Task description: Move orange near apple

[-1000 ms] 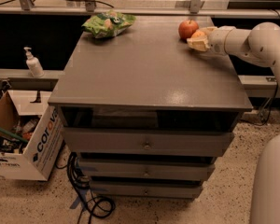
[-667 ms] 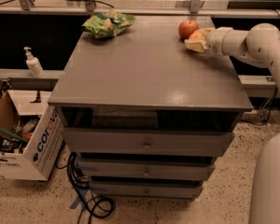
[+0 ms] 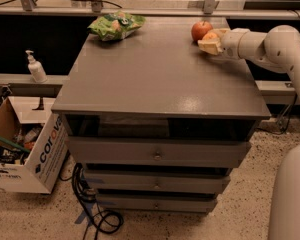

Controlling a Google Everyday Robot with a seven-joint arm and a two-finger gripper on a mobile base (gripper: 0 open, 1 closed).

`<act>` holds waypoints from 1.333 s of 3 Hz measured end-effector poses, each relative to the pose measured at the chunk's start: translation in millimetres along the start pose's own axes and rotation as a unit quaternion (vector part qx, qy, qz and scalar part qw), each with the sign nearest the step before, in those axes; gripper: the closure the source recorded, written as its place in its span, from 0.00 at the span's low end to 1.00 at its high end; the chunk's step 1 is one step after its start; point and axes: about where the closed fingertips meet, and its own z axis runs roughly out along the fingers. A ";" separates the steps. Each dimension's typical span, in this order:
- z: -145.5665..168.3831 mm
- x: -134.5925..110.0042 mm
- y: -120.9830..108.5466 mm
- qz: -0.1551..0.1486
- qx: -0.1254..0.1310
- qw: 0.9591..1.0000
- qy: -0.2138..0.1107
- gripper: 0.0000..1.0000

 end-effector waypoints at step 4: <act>-25.9 -11.0 -6.3 -0.002 -0.011 0.999 -0.031 0.00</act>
Offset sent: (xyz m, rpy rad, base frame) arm -0.0021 -0.0056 0.0067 0.0062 -0.0258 0.0002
